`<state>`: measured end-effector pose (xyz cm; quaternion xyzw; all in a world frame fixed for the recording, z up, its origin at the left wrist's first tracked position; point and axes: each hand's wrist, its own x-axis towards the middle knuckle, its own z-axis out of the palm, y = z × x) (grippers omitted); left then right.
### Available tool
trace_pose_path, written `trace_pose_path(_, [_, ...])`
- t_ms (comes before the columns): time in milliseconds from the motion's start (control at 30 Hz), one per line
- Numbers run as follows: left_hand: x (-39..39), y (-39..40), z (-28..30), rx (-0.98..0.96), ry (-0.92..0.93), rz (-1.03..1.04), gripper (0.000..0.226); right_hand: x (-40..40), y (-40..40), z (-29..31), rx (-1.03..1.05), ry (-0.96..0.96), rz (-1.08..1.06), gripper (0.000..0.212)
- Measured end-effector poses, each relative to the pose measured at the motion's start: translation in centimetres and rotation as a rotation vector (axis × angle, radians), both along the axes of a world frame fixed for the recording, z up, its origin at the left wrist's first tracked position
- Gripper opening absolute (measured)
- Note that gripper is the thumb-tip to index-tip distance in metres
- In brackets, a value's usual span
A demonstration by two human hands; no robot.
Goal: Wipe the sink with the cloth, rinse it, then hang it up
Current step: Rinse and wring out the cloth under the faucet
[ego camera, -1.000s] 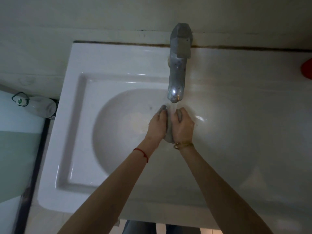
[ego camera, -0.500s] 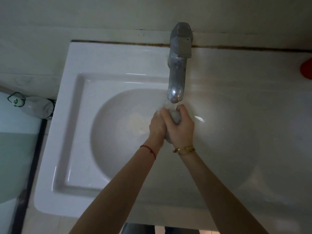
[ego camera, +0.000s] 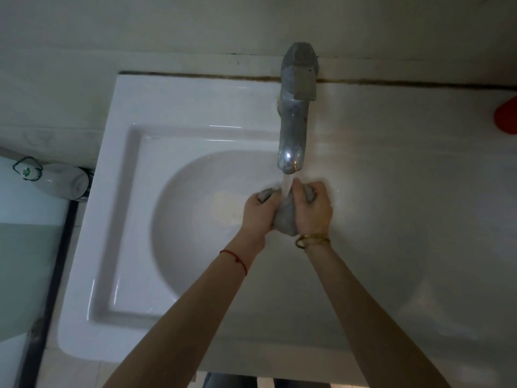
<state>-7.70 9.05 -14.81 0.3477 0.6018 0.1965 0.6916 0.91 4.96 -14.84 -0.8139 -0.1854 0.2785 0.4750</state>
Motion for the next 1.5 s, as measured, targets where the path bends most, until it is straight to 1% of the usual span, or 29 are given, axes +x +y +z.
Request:
trace_pose_path(33, [-0.1,-0.1,0.3,-0.022,-0.043,0.007,0.006,0.8,-0.1,-0.3,-0.029,0.023,-0.022,0.021])
trace_pose_path(100, [-0.2,0.1,-0.1,-0.092,-0.03,0.06,0.033,1.3,-0.4,-0.5,0.017,0.035,0.001,0.021])
trace_pose_path(133, [0.0,0.2,-0.1,-0.141,0.002,0.064,0.036,1.3,-0.4,-0.4,0.067,0.057,0.015,0.018])
trace_pose_path(200, [0.4,0.4,0.2,-0.212,0.015,-0.016,0.03,0.9,-0.4,0.1,0.166,0.142,0.064,0.01])
trace_pose_path(300, [1.1,0.3,1.0,-0.235,0.04,-0.024,0.035,0.3,0.0,0.8,0.232,0.242,0.088,0.014])
trace_pose_path(333, [1.2,0.4,1.0,-0.188,0.054,-0.017,0.036,0.2,0.0,0.9,0.234,0.263,0.067,0.016])
trace_pose_path(400, [1.3,0.3,0.5,0.016,0.106,-0.083,0.037,-0.2,0.0,0.8,0.157,0.215,0.022,0.023])
trace_pose_path(467, [1.4,-0.4,0.8,0.183,0.151,-0.087,0.033,-0.3,0.1,0.7,0.004,0.137,0.009,0.031])
trace_pose_path(533, [1.6,-0.8,1.0,0.298,0.184,-0.06,0.032,-0.5,0.0,0.9,-0.143,0.138,0.004,0.041])
trace_pose_path(567, [1.7,-0.8,1.2,0.34,0.201,-0.039,0.033,-0.8,-0.2,1.0,-0.168,0.109,0.01,0.042])
trace_pose_path(600, [1.9,-0.6,1.2,0.36,0.229,-0.026,0.035,-1.4,-0.5,1.2,-0.144,0.021,0.029,0.04])
trace_pose_path(667, [2.0,-0.1,0.8,0.31,0.321,-0.091,0.032,-2.7,-0.9,2.1,0.002,-0.225,0.089,0.034])
trace_pose_path(700, [2.0,0.2,0.5,0.239,0.344,-0.114,0.031,-2.9,-1.0,2.4,0.067,-0.304,0.127,0.035])
trace_pose_path(733, [2.1,0.4,0.0,0.134,0.311,-0.08,0.033,-2.6,-0.8,2.1,0.096,-0.334,0.141,0.037])
trace_pose_path(800, [2.2,0.4,0.0,-0.035,0.215,0.037,0.039,-1.2,0.1,1.1,0.067,-0.238,0.098,0.044])
trace_pose_path(833, [2.2,0.3,0.0,-0.043,0.206,0.048,0.04,-0.5,0.7,0.7,0.04,-0.154,0.054,0.046])
trace_pose_path(867, [2.3,0.3,0.1,-0.033,0.198,0.029,0.04,-0.3,1.0,0.3,0.028,-0.125,0.019,0.047])
trace_pose_path(967, [2.0,0.7,0.6,0.025,0.137,-0.039,0.035,-1.7,0.9,1.0,0.096,-0.3,0.085,0.045])
trace_pose_path(1000, [1.9,0.8,0.8,0.028,0.144,-0.048,0.036,-1.9,0.8,1.1,0.115,-0.319,0.105,0.047])
trace_pose_path(1067, [1.5,0.9,1.2,0.015,0.188,-0.061,0.04,-1.1,1.0,0.4,0.044,-0.16,0.088,0.047])
trace_pose_path(1133, [1.1,0.9,1.6,0.052,0.165,-0.087,0.032,0.2,1.5,-1.0,-0.159,0.123,0.044,0.047])
trace_pose_path(1167, [0.9,0.8,1.8,0.077,0.138,-0.12,0.028,0.6,1.3,-1.6,-0.211,0.291,0.025,0.055])
trace_pose_path(1200, [0.6,0.8,1.7,0.104,0.115,-0.153,0.027,0.8,1.0,-2.0,-0.208,0.435,-0.006,0.061])
trace_pose_path(1233, [0.2,0.8,1.5,0.152,0.113,-0.192,0.031,0.9,0.6,-2.1,-0.169,0.523,-0.034,0.058])
trace_pose_path(1267, [-0.1,0.8,1.2,0.227,0.148,-0.244,0.032,0.9,0.2,-2.2,-0.116,0.545,-0.05,0.044])
trace_pose_path(1333, [-0.2,1.0,0.8,0.39,0.253,-0.321,0.029,0.9,-0.4,-1.7,-0.015,0.422,-0.025,0.017])
trace_pose_path(1367, [-0.1,1.1,0.4,0.438,0.273,-0.315,0.033,0.7,-0.6,-1.4,0.024,0.318,0.004,0.013])
trace_pose_path(1433, [0.5,1.2,0.2,0.398,0.248,-0.252,0.037,-0.2,-0.6,-1.2,0.063,0.154,0.023,0.014])
trace_pose_path(1500, [1.2,1.0,0.4,0.244,0.216,-0.165,0.036,-1.3,-0.3,-0.3,0.082,0.103,-0.006,0.024])
